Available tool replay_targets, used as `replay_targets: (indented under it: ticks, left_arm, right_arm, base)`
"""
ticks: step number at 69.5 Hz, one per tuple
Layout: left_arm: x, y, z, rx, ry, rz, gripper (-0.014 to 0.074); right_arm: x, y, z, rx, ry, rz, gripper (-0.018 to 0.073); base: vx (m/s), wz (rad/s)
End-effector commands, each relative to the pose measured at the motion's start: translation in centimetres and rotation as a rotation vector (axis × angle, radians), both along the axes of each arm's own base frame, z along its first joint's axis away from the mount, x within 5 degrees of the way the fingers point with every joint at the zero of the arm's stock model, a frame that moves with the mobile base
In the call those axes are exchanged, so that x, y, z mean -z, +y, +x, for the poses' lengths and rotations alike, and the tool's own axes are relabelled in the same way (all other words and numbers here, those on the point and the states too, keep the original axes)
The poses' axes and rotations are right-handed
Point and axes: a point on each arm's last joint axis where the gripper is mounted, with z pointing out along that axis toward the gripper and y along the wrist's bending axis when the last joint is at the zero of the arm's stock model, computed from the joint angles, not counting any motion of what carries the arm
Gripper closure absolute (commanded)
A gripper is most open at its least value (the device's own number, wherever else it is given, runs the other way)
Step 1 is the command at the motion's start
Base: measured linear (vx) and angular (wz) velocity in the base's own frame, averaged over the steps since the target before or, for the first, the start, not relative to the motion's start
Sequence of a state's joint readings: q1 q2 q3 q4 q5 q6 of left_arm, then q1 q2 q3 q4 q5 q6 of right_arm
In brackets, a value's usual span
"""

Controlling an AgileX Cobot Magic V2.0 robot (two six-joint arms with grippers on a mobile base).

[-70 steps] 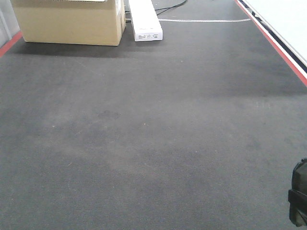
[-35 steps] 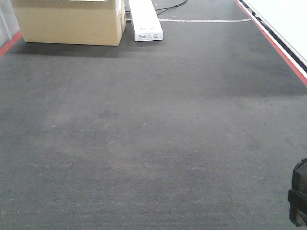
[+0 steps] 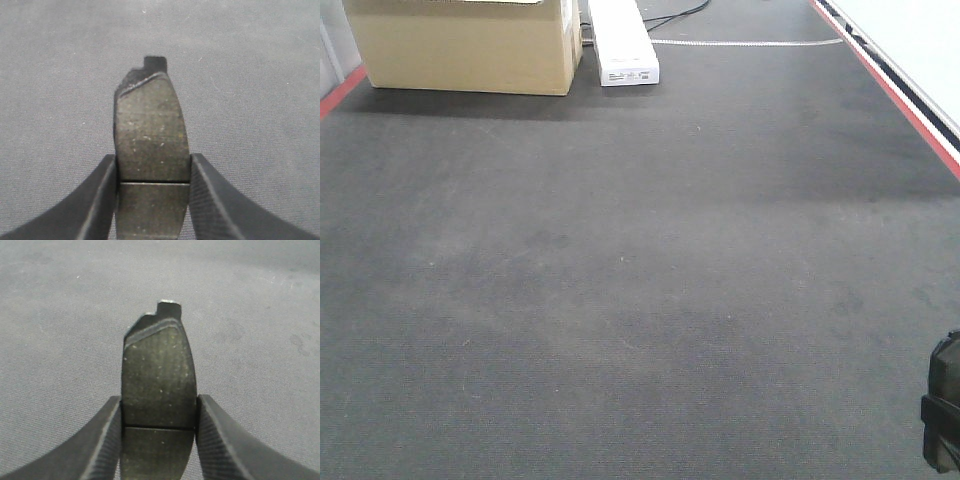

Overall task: Move and align brake pads A on conveyor
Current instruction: 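Drive up to the conveyor belt holding both brake pads, then lower the left gripper with its brake pad onto the belt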

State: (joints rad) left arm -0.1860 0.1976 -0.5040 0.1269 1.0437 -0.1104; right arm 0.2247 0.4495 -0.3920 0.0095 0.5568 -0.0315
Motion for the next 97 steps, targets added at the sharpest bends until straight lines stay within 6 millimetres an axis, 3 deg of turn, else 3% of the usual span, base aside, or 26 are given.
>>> replay_targets:
  ticks: [1,11,21,41,51,62,73,83,97]
  left_arm:
    - [-1.6,-0.2,0.6,0.013,-0.116,-0.017,0.0602]
    - [-2.0,-0.5,1.8,0.015,-0.136,-0.031,0.0602]
    - [-2.5,-1.4,4.7,0.020,-0.057,-0.080,0.0602]
    - [-4.7,-3.5,14.3,0.021,0.112,-0.088,0.0602]
    - [-4.3,-4.5,19.6,0.022,0.205,-0.066,0.0602]
    - [-2.1,-5.5,25.0,0.022,0.326,-0.036,0.0602]
    - [0.7,-6.3,29.1,0.011,0.451,-0.017,0.0602]
    - [3.1,-6.0,31.4,-0.032,0.560,-0.021,0.0602]
    - [5.3,-3.5,32.9,-0.115,0.648,-0.035,0.0602]
  right_arm:
    - [-1.7,0.0,0.5,0.002,-0.117,0.012,0.0566]
    - [-1.7,0.0,0.5,0.002,-0.117,0.012,0.0566]
    - [-1.7,0.0,0.5,0.002,-0.117,0.012,0.0566]
    - [-1.7,0.0,0.5,0.002,-0.117,0.012,0.0566]
    - [-1.7,0.0,0.5,0.002,-0.117,0.012,0.0566]
    - [-1.7,0.0,0.5,0.002,-0.117,0.012,0.0566]
    - [-1.7,0.0,0.5,0.002,-0.117,0.012,0.0566]
    - [-1.7,0.0,0.5,0.002,-0.117,0.012,0.0566]
    - [-1.7,0.0,0.5,0.002,-0.117,0.012,0.0566]
  base:
    - [0.00,0.00]
    - [0.00,0.00]
    - [0.00,0.00]
    - [0.00,0.00]
    - [0.00,0.00]
    - [0.00,0.00]
    - [0.00,0.00]
    - [0.00,0.00]
    - [0.00,0.00]
